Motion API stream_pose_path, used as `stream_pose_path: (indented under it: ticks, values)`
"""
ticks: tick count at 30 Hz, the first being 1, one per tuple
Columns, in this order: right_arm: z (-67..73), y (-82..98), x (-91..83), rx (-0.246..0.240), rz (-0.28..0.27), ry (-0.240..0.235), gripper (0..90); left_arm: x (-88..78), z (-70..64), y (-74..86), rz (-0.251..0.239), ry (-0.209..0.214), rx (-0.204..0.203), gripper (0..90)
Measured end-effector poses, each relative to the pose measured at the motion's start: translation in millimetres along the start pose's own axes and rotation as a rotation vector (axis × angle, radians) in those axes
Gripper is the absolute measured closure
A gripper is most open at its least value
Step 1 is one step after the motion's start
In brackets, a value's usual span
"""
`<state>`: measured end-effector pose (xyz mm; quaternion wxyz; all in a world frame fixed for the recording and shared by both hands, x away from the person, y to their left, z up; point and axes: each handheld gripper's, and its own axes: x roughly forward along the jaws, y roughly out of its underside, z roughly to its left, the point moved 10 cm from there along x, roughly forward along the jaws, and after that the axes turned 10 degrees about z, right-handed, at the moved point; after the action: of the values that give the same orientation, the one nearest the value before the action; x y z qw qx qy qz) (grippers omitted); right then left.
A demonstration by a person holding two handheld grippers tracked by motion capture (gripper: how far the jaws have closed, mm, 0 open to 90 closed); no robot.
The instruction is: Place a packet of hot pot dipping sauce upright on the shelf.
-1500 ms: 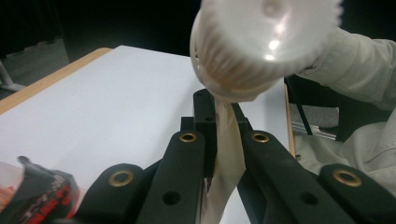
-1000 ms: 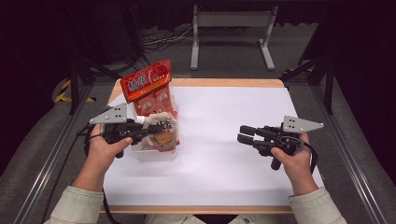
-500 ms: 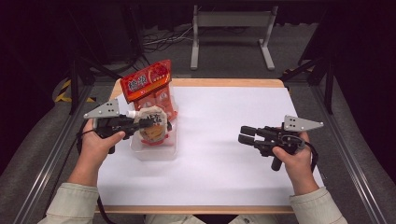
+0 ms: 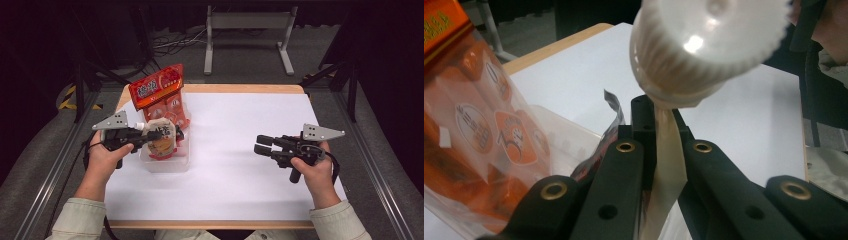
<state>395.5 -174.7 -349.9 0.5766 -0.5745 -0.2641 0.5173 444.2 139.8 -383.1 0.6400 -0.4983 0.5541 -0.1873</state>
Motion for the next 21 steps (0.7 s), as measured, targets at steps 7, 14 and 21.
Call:
stream_pose_path:
  ticks: [7,14,21]
  values:
    - [-0.9,1.3,0.7,0.007,0.001,0.0,58.7,6.5,3.3,13.2,0.021,0.004,-0.023,88.6]
    - [-1.1,2.2,2.1,0.013,0.003,0.001,57.9,11.9,2.7,24.5,0.02,0.005,-0.044,88.6]
    - [-0.4,1.8,3.6,0.013,0.003,-0.005,57.6,20.5,4.1,38.3,0.027,-0.026,-0.07,88.6]
